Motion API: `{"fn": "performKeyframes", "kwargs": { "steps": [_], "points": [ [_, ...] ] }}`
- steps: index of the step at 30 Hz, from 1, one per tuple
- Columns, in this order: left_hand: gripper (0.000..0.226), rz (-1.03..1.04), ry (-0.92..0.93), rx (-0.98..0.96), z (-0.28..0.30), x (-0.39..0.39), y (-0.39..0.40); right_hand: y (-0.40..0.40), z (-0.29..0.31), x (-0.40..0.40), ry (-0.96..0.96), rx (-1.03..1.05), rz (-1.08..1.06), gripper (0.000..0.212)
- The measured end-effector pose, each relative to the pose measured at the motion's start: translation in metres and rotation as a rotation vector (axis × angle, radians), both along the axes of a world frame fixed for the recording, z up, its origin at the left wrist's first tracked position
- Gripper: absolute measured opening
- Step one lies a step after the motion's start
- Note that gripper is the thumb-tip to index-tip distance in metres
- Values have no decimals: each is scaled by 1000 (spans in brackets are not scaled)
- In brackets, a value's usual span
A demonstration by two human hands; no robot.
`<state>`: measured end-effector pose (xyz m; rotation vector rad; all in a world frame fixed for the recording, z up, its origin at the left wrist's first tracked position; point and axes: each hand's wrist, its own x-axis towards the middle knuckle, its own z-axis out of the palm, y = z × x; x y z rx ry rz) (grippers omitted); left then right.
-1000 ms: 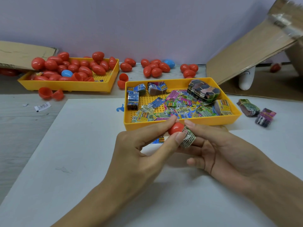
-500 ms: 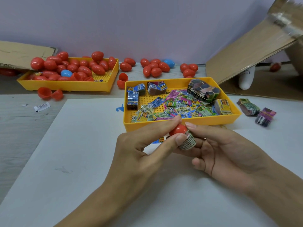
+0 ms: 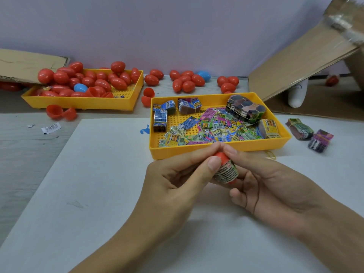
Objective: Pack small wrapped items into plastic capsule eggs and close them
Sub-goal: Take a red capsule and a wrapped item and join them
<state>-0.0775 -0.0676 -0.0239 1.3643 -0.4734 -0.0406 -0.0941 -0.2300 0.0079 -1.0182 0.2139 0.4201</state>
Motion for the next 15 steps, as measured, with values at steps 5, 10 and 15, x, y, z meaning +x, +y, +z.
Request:
{"fn": "performKeyframes", "kwargs": {
  "steps": [5,10,15],
  "points": [
    [29,-8,-14,16,-1,-1,0,0,-1,0,-21,-19,-17,20],
    [34,72,-122,62,-2,0,1,-2,2,0,-25,-57,-25,18],
    [34,64,-106,22,2,2,2,-3,6,-2,11,-39,51,17]
  ]
}}
